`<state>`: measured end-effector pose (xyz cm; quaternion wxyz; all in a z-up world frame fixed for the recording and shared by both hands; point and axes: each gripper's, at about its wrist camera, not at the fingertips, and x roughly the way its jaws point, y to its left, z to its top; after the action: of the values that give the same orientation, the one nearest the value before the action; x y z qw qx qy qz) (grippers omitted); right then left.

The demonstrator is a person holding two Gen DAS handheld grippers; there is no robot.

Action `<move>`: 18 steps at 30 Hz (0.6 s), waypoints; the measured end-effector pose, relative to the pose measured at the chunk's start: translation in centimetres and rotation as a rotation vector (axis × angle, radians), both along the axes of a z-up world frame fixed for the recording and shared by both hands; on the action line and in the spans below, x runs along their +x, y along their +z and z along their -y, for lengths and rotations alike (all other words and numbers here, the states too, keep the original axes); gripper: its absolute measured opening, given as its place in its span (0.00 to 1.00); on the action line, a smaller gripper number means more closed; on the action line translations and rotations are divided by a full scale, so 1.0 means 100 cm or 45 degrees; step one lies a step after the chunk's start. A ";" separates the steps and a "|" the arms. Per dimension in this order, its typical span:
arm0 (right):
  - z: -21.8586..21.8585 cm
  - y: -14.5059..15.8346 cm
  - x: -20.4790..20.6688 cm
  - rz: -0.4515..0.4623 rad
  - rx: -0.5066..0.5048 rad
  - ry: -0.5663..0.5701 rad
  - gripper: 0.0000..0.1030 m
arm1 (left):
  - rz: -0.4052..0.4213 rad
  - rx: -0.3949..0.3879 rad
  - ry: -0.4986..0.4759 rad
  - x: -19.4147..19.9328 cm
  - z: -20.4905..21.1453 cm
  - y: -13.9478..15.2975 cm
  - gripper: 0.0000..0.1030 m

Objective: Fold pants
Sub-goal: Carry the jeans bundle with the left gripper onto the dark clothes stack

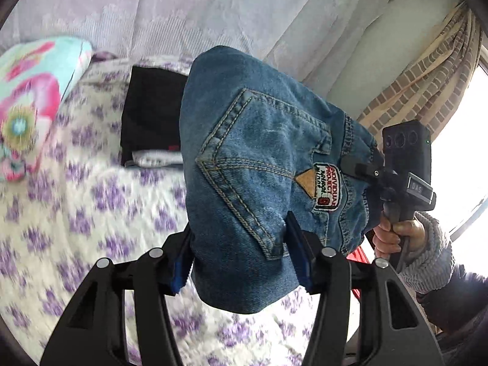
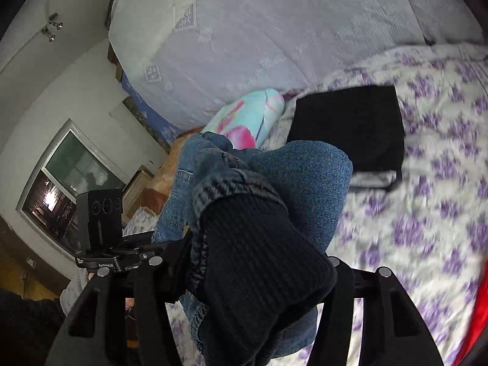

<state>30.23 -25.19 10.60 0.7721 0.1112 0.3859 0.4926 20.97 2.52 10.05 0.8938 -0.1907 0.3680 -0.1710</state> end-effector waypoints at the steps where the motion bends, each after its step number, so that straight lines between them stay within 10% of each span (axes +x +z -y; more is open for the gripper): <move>1: -0.004 0.012 0.019 0.017 0.009 0.004 0.56 | 0.017 0.014 0.008 0.019 -0.004 0.014 0.52; 9: -0.046 0.038 0.185 -0.011 0.011 0.031 0.56 | -0.023 0.035 0.100 0.153 -0.034 0.038 0.52; 18: -0.082 -0.080 0.290 -0.196 -0.143 -0.034 0.65 | -0.255 -0.025 0.188 0.238 -0.054 -0.079 0.63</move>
<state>59.19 -17.03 2.56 0.7517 0.1105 0.4695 0.4499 44.72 7.89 2.20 0.8608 -0.2422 0.4388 -0.0883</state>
